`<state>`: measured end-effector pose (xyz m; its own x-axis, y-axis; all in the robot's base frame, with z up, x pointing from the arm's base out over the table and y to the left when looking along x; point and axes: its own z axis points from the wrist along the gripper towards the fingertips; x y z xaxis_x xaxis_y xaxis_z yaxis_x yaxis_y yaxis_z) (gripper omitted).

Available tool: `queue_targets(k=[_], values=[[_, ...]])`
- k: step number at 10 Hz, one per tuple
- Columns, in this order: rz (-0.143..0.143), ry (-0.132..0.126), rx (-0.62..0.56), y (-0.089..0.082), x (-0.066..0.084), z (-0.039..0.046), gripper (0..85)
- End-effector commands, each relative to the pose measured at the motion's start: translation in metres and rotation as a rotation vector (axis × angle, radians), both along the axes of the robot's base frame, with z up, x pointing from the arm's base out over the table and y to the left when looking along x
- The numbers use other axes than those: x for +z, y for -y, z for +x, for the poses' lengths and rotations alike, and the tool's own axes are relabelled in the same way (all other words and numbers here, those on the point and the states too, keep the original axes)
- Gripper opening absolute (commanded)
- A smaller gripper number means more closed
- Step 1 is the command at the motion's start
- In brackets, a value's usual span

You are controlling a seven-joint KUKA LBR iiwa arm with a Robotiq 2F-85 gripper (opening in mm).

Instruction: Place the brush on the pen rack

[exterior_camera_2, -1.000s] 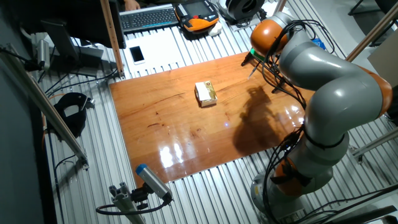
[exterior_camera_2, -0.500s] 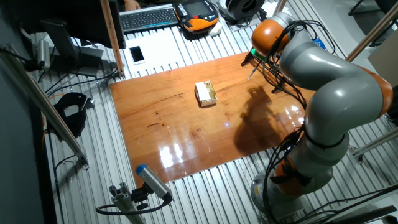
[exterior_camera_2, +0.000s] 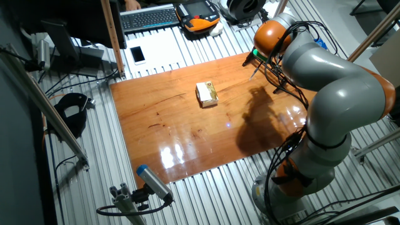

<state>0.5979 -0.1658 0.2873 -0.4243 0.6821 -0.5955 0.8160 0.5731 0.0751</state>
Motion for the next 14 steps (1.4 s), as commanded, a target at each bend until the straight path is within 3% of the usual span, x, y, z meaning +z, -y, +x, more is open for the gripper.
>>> queue_targets(k=[1,2,3,8,14], values=[[0.001,0.001,-0.001,0.0000,0.0000,0.0000,0.0],[0.001,0.001,-0.002,0.0003,-0.0002,-0.0001,0.0],[0.001,0.003,-0.002,0.0008,-0.0009,0.0000,17.0],[0.007,0.013,0.006,0.0050,-0.0074,0.0007,17.0],[0.011,0.002,0.009,0.0071,-0.0084,-0.0005,17.0]])
